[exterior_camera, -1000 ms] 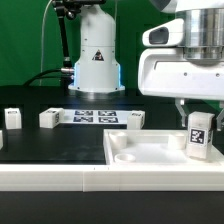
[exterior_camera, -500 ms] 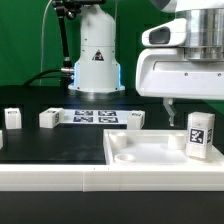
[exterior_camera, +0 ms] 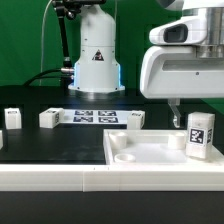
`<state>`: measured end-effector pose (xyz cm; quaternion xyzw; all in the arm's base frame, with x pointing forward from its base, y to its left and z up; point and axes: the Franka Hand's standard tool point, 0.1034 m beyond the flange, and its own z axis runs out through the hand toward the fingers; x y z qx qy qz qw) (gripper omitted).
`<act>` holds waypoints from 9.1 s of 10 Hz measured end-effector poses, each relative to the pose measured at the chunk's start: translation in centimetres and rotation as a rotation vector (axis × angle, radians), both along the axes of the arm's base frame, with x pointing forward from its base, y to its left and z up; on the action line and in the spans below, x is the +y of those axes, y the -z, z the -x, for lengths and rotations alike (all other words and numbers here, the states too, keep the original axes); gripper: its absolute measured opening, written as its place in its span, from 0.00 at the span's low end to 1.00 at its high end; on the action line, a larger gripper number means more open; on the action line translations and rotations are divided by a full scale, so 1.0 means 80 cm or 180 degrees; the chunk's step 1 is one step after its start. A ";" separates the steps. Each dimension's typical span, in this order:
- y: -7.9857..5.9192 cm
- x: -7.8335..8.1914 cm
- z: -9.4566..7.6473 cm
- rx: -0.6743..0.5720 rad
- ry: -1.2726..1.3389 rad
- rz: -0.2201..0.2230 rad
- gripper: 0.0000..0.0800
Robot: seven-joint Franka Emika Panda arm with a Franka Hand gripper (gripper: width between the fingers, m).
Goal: Assemble one leg
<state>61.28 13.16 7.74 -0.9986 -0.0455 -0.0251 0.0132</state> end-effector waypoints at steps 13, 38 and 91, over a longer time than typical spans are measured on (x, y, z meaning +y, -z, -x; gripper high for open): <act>-0.002 -0.007 -0.008 -0.0143 -0.1610 0.0230 0.36; 0.000 -0.012 -0.014 -0.0159 0.0641 -0.0052 0.81; 0.000 -0.016 -0.015 -0.0249 0.0735 -0.0023 0.36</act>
Offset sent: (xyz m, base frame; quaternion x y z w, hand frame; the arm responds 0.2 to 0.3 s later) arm -0.0009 -0.0054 0.0046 -0.0175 0.0260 -0.2175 0.9755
